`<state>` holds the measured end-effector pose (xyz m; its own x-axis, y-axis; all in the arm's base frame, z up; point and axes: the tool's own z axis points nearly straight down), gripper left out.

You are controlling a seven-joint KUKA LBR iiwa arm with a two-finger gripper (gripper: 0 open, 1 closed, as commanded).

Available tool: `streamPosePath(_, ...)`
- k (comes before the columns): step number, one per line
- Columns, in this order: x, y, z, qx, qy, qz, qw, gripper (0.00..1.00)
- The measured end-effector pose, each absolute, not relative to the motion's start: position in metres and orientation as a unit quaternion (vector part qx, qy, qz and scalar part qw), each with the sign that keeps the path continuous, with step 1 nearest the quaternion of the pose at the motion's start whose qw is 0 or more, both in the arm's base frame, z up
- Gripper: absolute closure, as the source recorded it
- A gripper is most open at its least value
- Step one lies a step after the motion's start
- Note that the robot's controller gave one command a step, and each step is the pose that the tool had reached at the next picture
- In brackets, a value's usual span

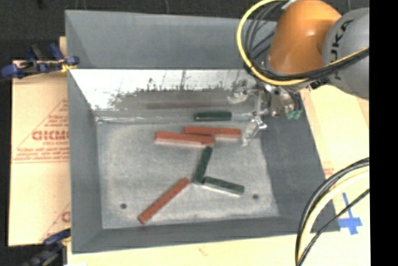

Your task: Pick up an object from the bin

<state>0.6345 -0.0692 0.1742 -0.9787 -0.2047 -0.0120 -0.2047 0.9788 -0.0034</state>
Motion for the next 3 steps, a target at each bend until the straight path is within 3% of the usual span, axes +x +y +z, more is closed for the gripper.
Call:
streamPosePath(1, 0.624, -0.085, 0.084, -0.087, 0.996, -0.001, 0.003, 1.00)
streamPosePath(2, 0.624, -0.085, 0.084, -0.088, 0.996, -0.001, 0.003, 1.00)
streamPosePath(3, 0.621, -0.087, 0.207, -0.090, 0.996, -0.001, 0.002, 1.00)
